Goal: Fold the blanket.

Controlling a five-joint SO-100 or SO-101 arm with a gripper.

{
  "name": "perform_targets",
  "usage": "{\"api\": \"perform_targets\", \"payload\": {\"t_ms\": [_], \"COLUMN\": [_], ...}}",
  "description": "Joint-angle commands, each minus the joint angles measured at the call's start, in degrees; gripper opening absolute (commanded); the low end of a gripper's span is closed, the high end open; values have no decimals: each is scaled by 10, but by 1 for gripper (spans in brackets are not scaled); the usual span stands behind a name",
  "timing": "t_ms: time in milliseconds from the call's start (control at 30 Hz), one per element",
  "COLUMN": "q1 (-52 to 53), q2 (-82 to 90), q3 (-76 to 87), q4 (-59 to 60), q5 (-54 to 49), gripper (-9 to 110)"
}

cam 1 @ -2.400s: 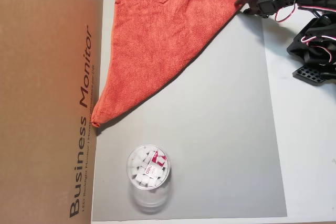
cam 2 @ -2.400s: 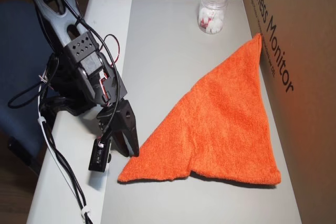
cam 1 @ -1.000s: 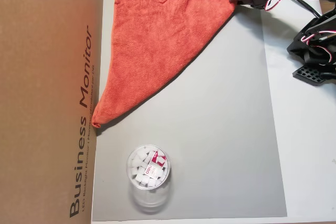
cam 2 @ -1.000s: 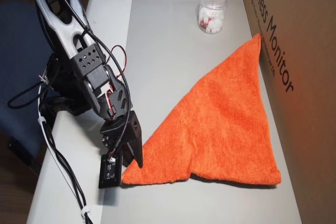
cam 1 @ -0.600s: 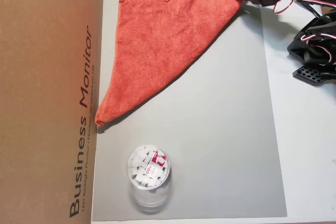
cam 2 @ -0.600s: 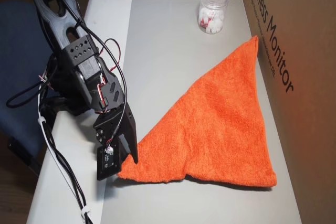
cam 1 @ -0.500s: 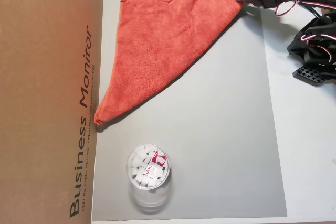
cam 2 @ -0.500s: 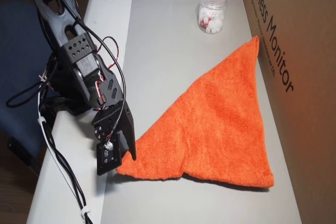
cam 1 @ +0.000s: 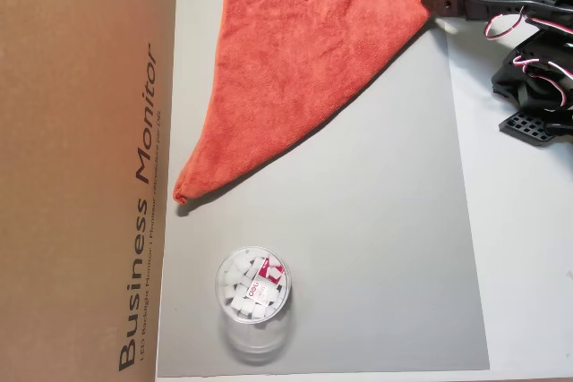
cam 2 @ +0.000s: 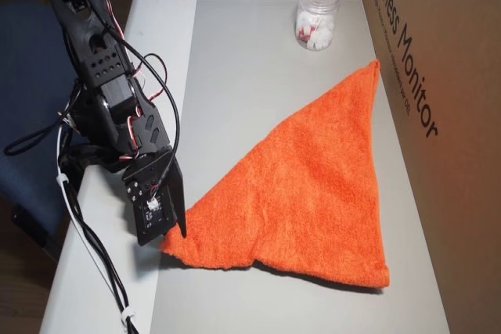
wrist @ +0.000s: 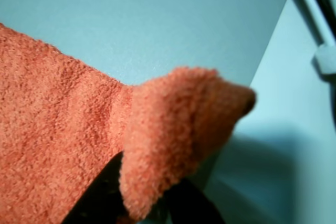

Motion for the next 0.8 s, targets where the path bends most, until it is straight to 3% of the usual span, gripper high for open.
{"api": "perform_targets", "payload": {"t_ms": [0, 267, 767], "q1": [8, -4, -124], "q2": [15, 17, 17], "q3": [-4, -49, -150], "q4": [2, 1, -8], "q5": [-21, -14, 50], "gripper": [0, 0, 0]}}
